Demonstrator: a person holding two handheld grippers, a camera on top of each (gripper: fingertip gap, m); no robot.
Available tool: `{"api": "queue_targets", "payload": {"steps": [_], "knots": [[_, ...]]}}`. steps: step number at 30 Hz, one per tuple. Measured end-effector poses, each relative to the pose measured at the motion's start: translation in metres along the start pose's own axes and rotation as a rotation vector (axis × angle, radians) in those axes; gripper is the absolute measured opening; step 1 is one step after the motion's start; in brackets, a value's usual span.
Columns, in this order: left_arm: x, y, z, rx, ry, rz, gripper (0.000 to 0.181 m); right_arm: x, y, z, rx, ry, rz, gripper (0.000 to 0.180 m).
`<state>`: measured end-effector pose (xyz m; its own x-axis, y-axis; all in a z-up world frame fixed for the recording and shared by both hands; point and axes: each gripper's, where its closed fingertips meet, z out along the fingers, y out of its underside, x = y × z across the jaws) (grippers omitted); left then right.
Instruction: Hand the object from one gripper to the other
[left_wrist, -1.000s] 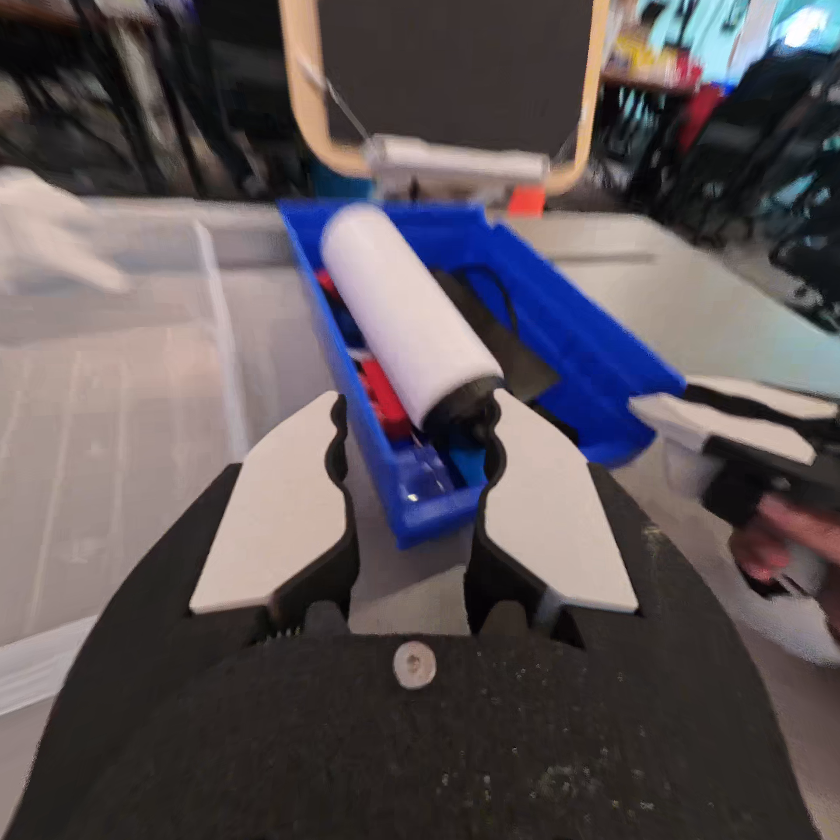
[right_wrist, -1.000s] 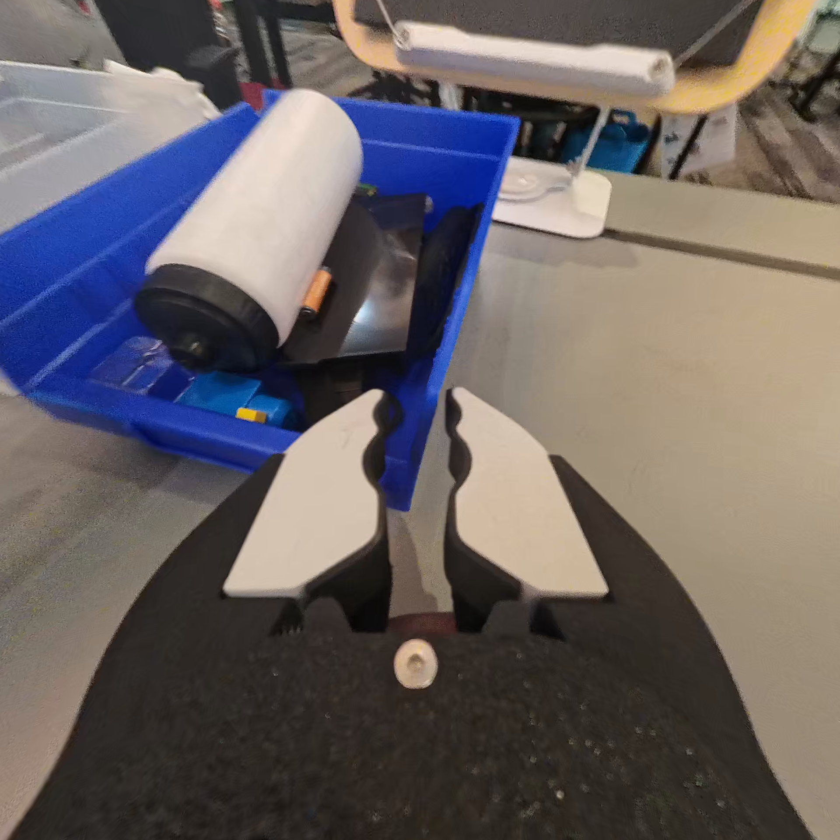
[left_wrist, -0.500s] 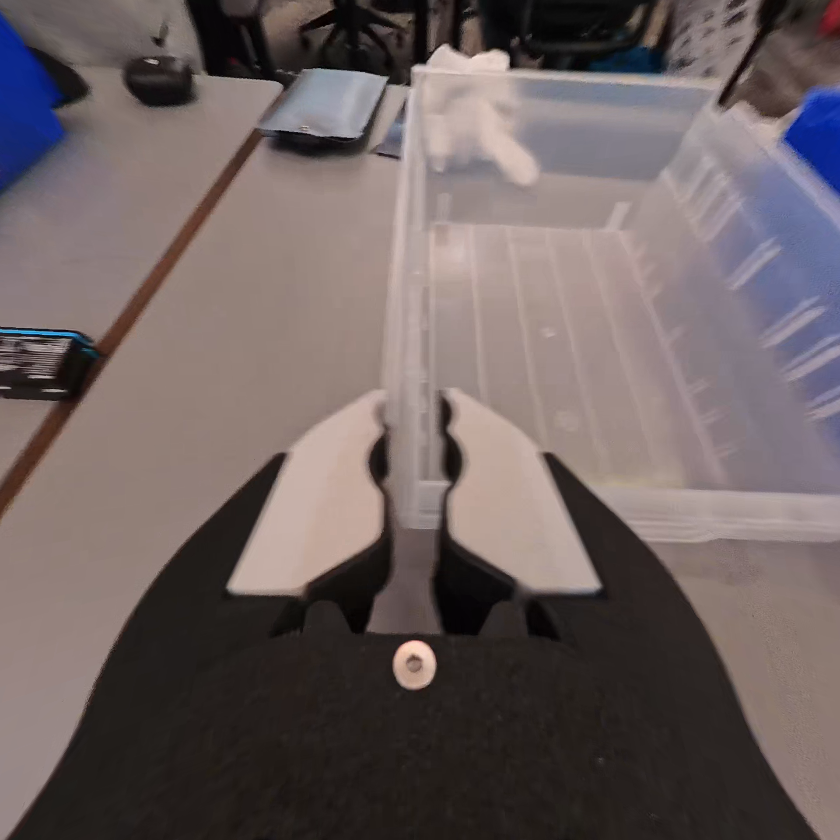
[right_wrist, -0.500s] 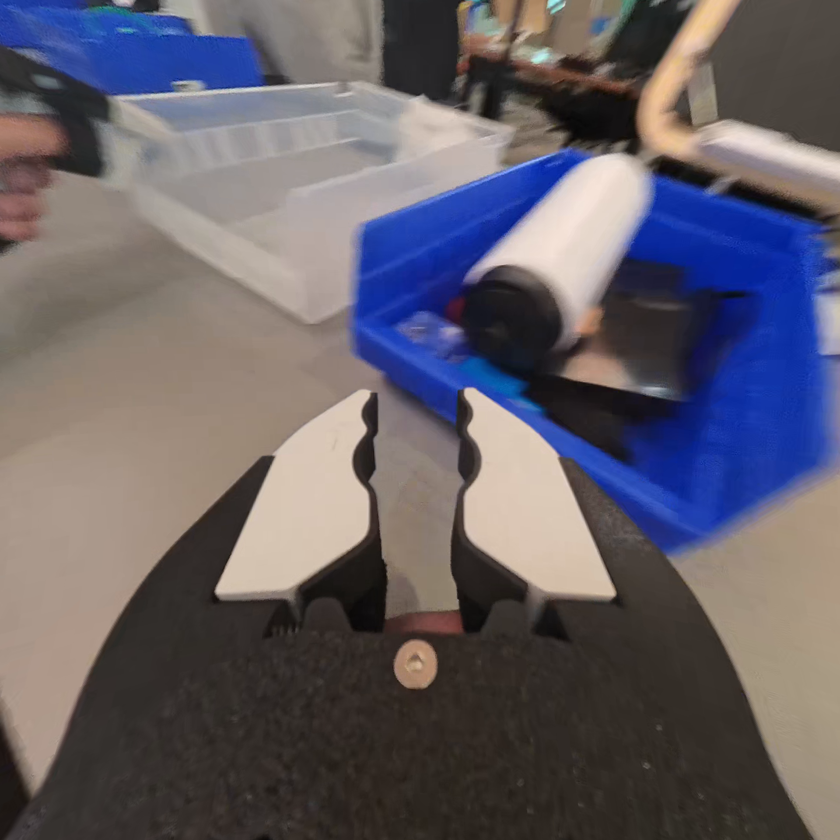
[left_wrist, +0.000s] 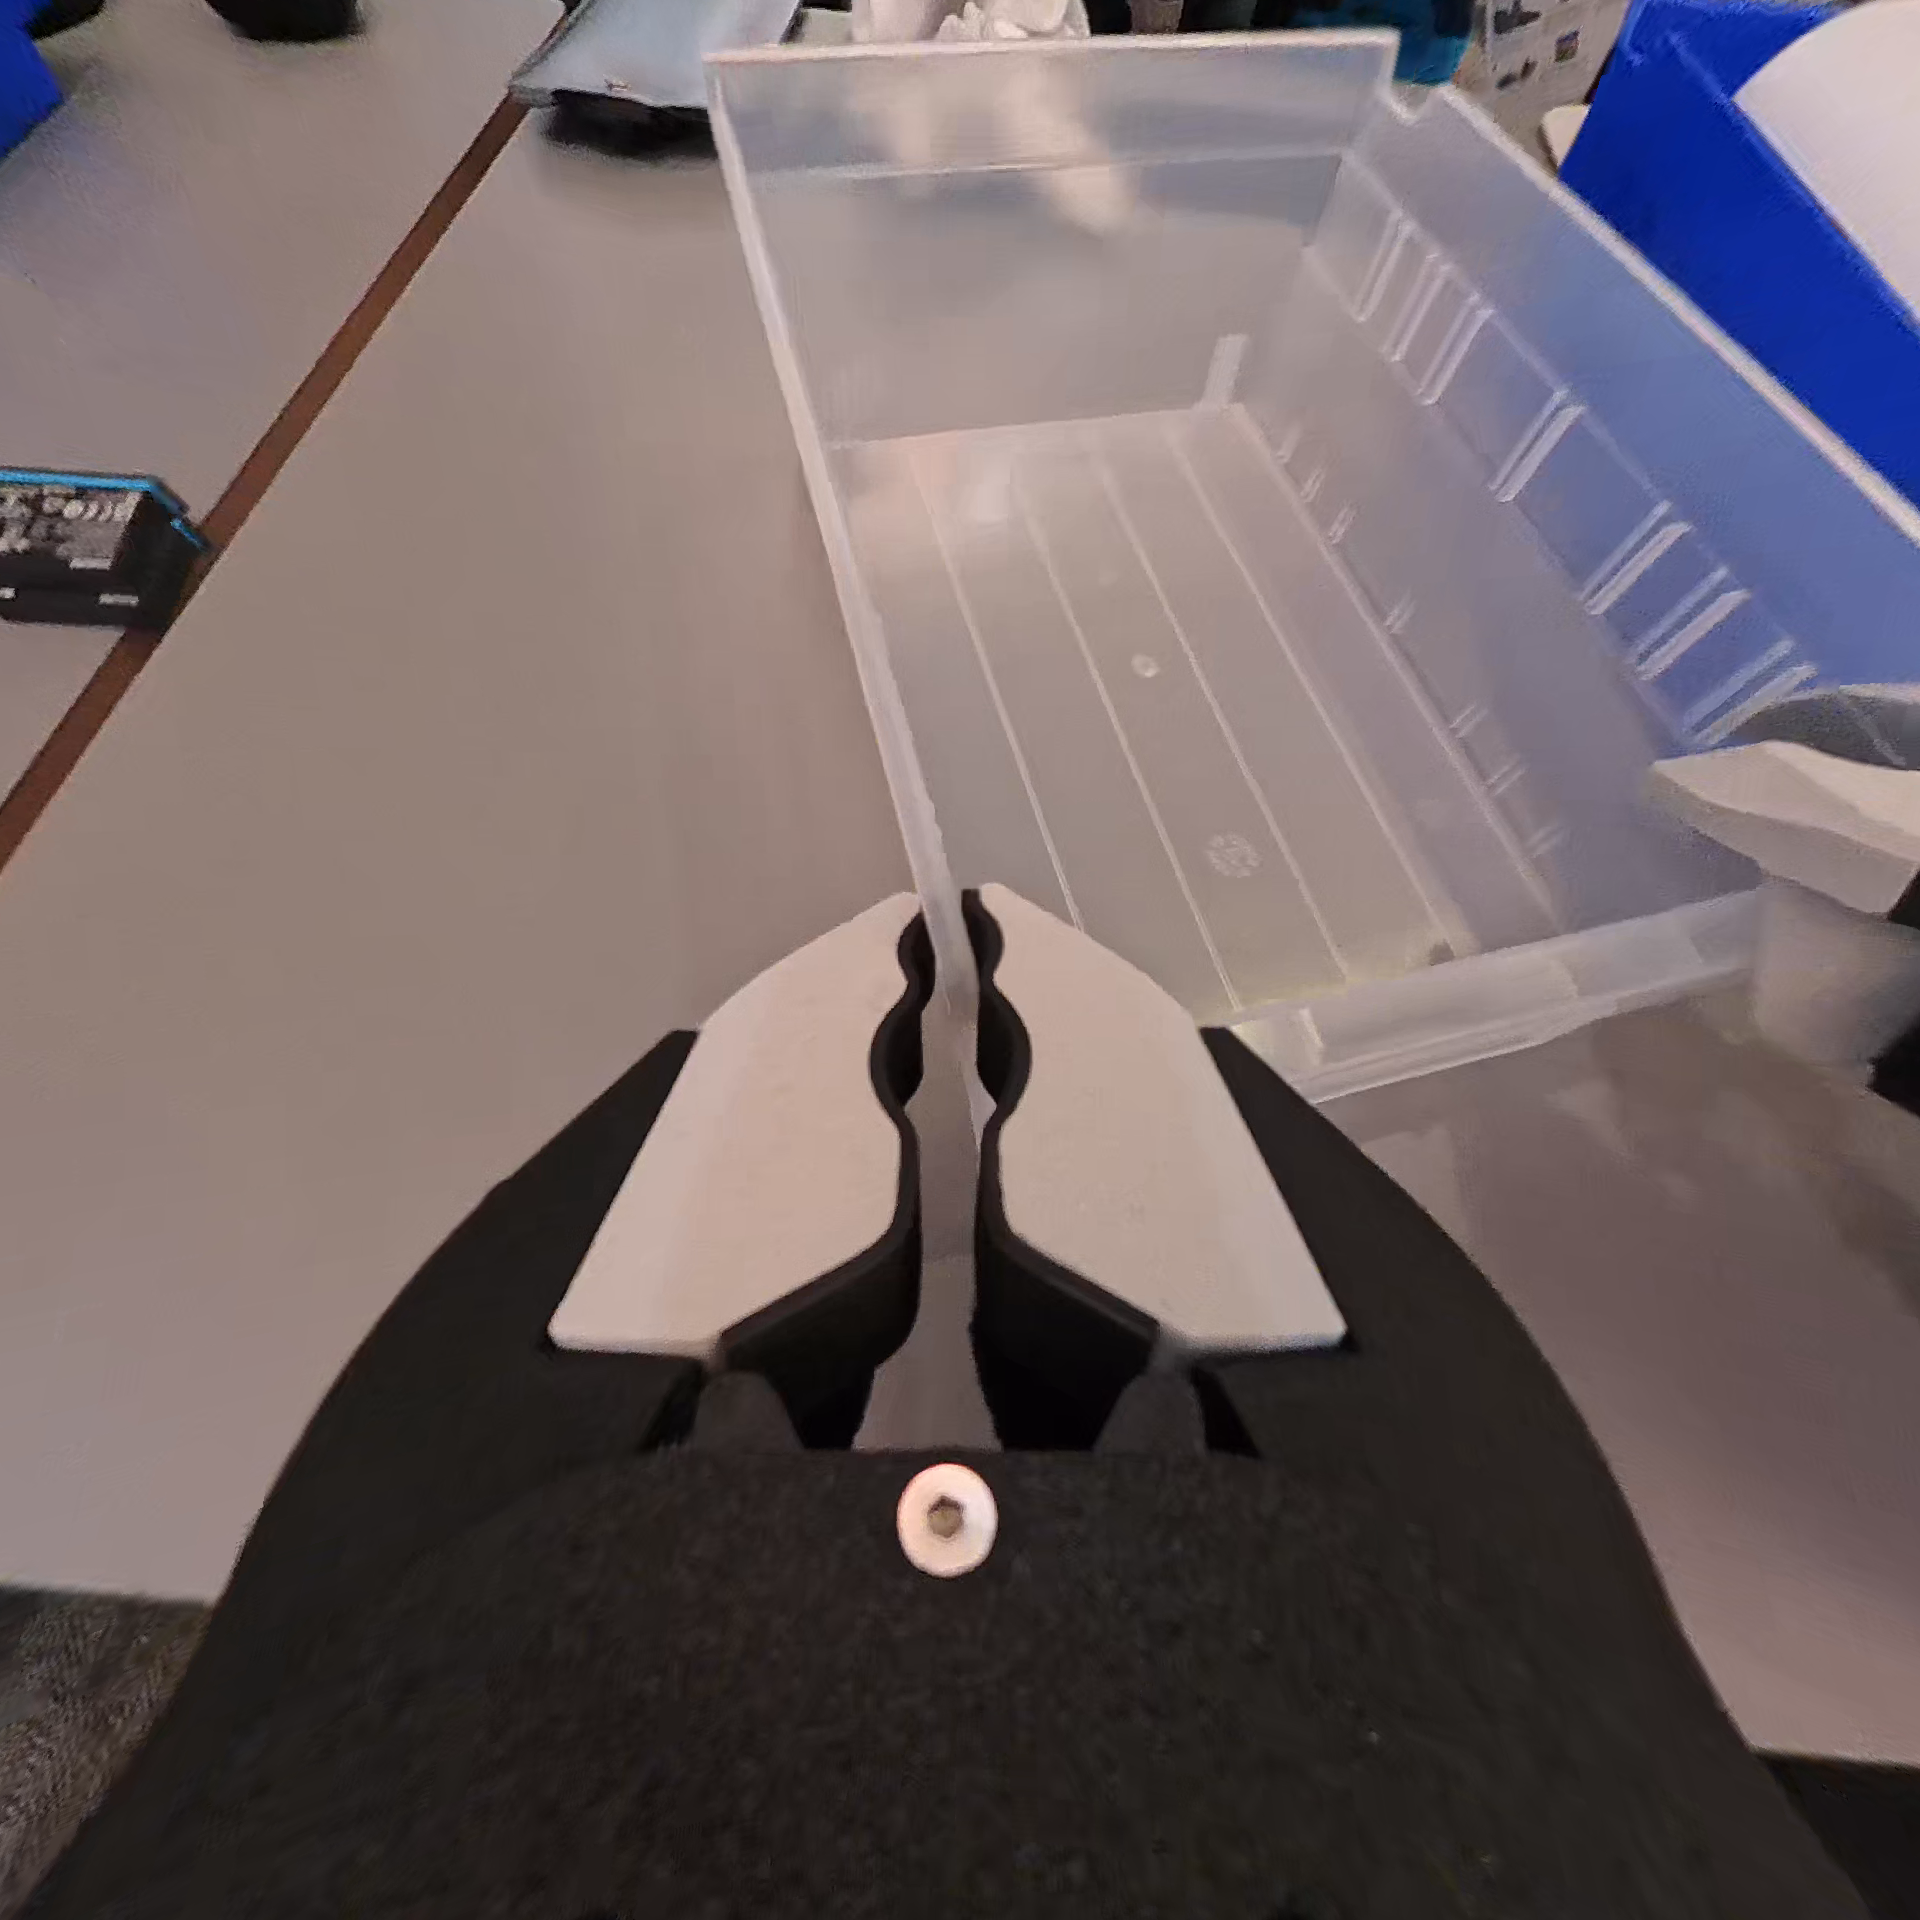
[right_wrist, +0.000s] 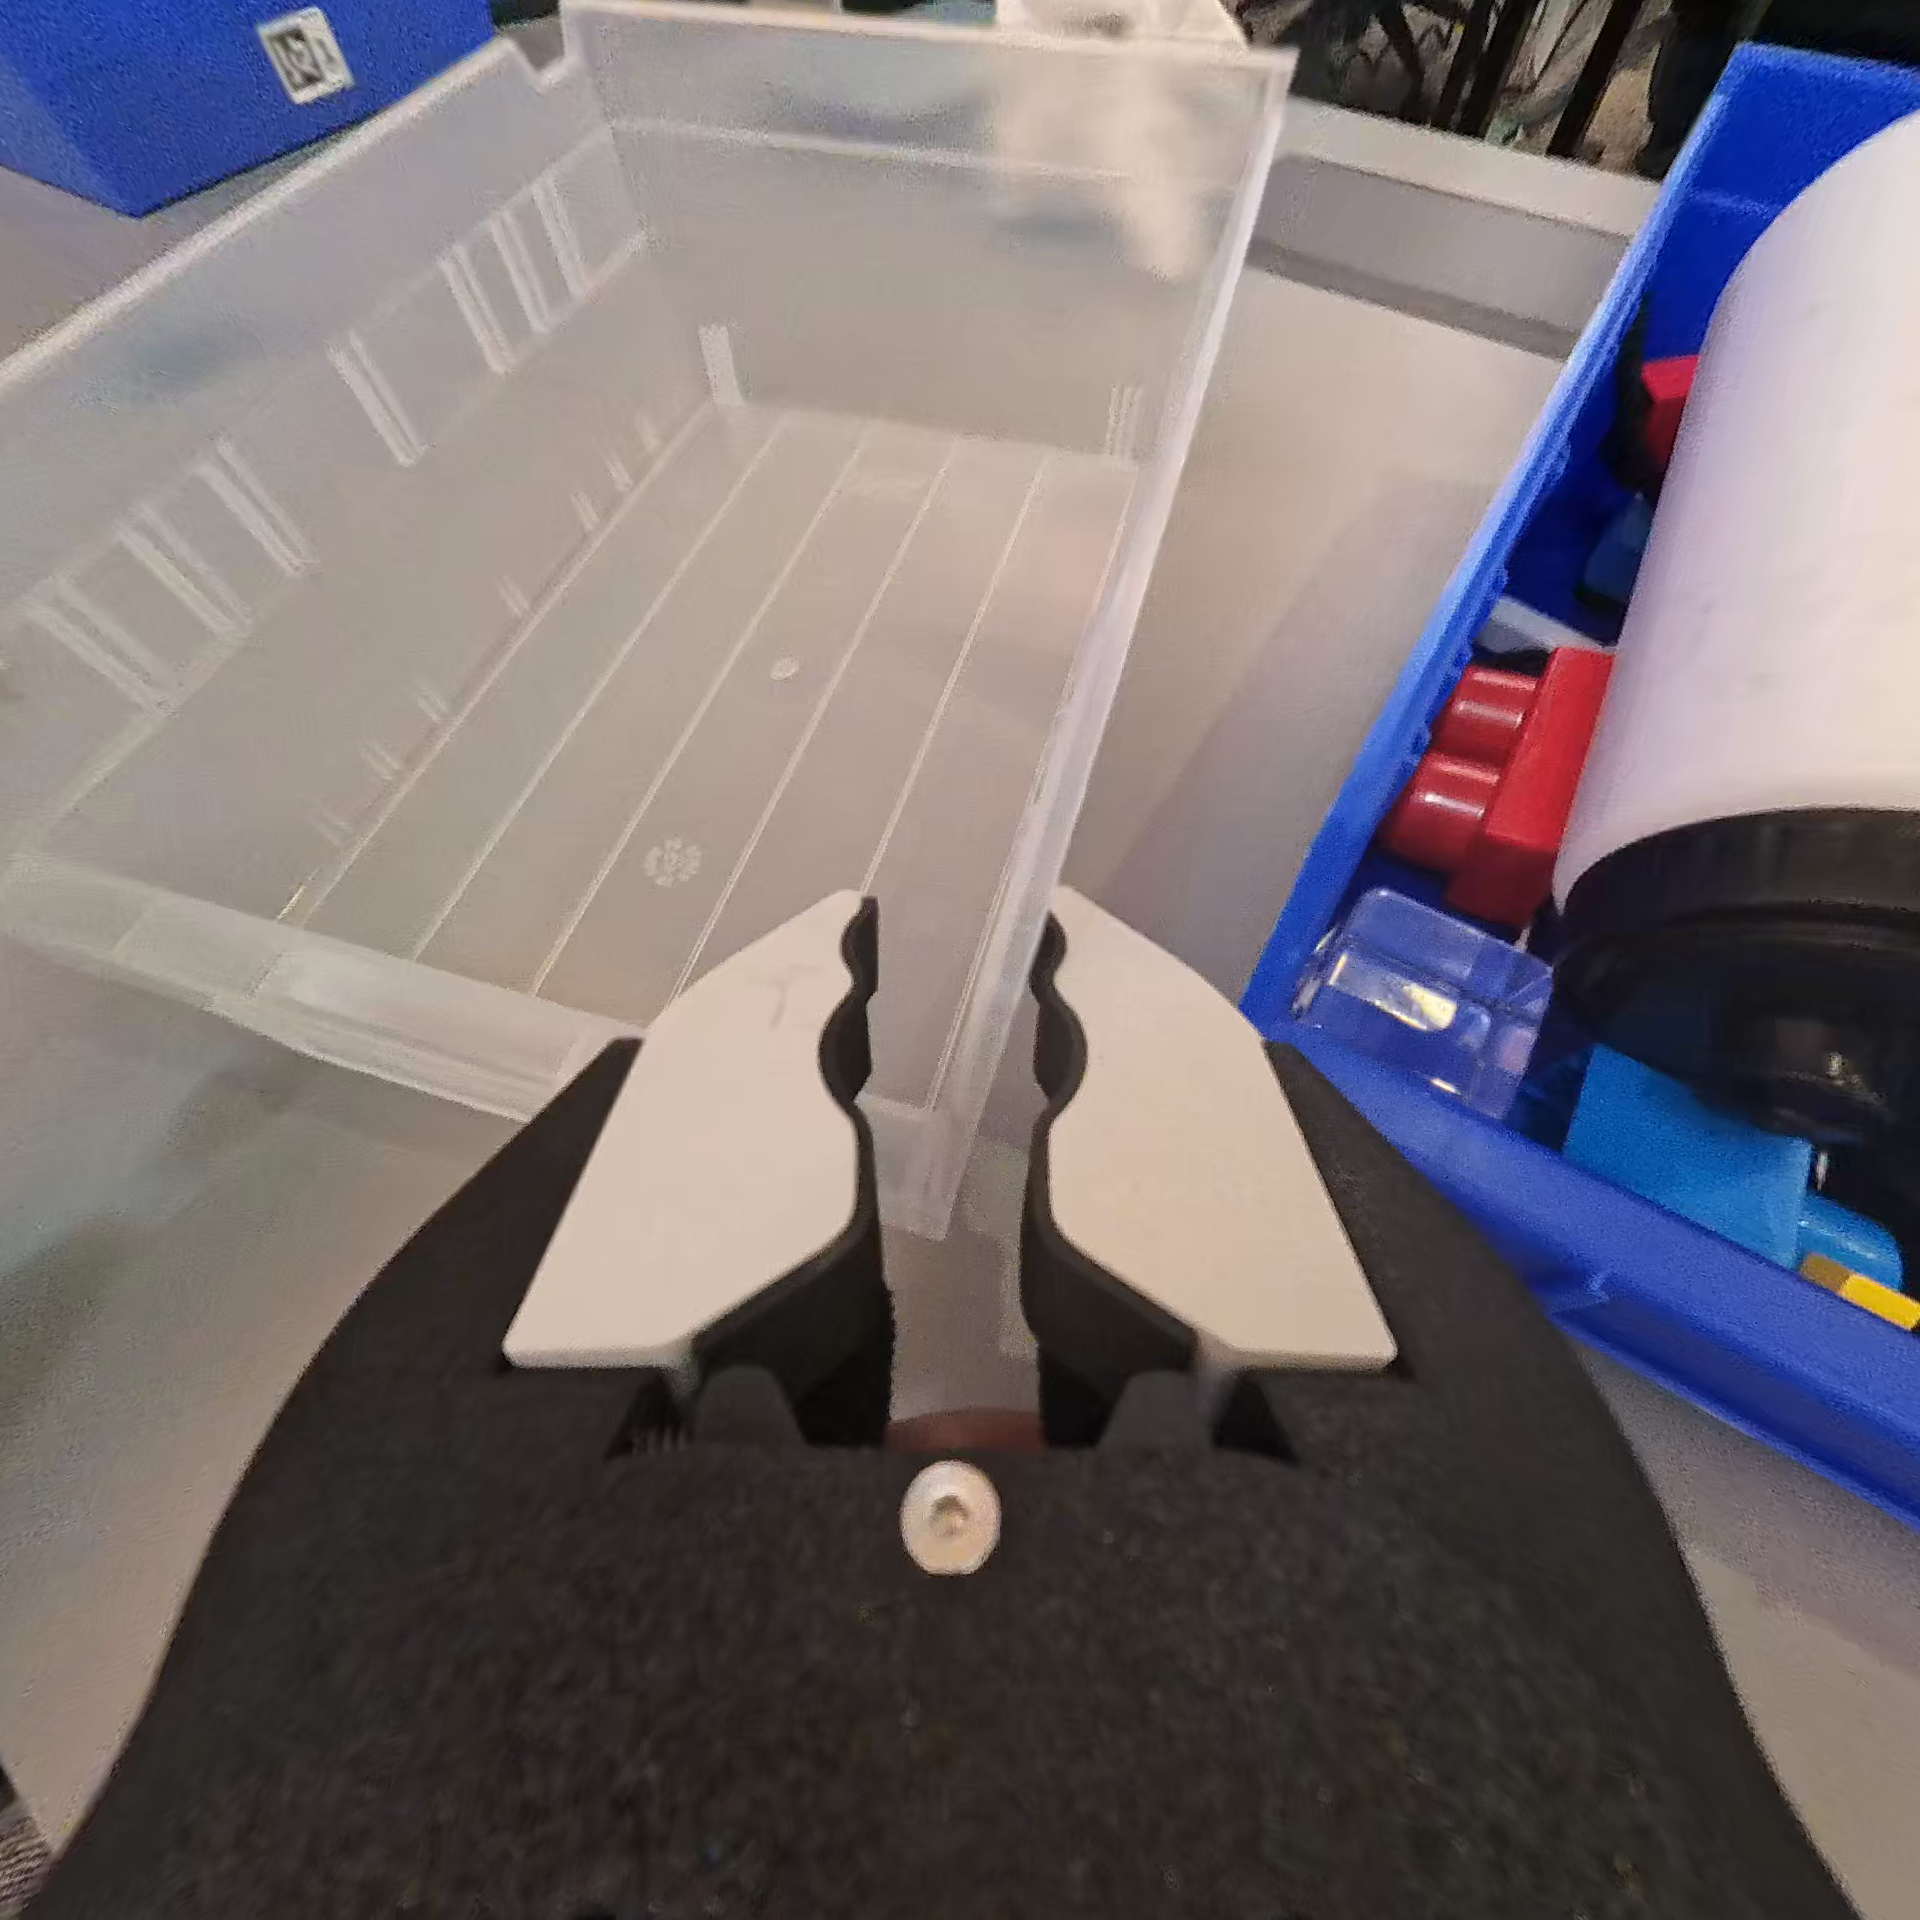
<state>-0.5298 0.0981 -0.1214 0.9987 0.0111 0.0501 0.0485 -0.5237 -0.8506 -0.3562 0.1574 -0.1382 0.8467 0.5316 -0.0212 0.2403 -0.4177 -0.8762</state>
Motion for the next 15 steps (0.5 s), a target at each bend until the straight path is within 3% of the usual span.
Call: {"api": "queue_targets", "payload": {"steps": [4, 8, 11, 15], "knots": [[0.001, 0.000, -0.028, 0.061, -0.038, -0.019, 0.005, -0.003, 0.002, -0.011, -0.029, -0.014, -0.009, 0.007], [0.023, -0.031, -0.065, 0.184, -0.132, 0.105, 0.005, 0.003, -0.011, -0.033, -0.018, -0.043, 0.046, 0.005], [0.044, -0.069, -0.092, 0.306, -0.188, 0.142, 0.005, 0.017, -0.048, -0.061, 0.083, -0.017, 0.073, 0.005], [0.086, -0.129, -0.103, 0.437, -0.121, 0.103, 0.004, 0.063, -0.116, -0.116, 0.256, 0.077, 0.031, 0.004]]}}
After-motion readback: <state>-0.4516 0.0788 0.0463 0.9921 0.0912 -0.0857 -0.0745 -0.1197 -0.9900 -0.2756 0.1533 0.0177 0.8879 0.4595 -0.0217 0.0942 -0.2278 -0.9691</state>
